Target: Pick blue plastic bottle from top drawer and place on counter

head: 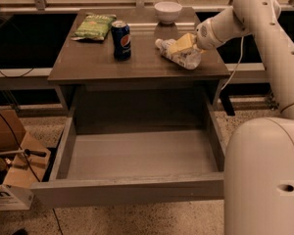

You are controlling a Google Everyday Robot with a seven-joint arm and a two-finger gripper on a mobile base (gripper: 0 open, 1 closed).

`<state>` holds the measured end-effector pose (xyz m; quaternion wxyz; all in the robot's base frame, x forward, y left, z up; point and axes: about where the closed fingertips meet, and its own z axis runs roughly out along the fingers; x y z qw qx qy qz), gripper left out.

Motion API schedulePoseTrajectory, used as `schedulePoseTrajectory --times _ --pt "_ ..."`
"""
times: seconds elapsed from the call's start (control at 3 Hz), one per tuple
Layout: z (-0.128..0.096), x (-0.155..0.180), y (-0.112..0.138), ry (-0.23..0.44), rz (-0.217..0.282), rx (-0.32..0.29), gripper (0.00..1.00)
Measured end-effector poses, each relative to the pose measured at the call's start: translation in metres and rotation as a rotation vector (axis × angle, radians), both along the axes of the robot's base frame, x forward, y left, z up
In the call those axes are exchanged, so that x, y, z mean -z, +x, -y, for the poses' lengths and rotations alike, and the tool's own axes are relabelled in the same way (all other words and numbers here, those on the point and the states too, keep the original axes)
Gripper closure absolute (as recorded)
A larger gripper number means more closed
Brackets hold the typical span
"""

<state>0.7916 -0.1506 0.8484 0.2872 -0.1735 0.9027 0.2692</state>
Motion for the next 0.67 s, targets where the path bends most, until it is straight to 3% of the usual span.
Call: schedulePoseTrajectory --times 0.67 --pt "-0.0015 0.0016 0.0004 0.0 -0.002 -0.002 0.0"
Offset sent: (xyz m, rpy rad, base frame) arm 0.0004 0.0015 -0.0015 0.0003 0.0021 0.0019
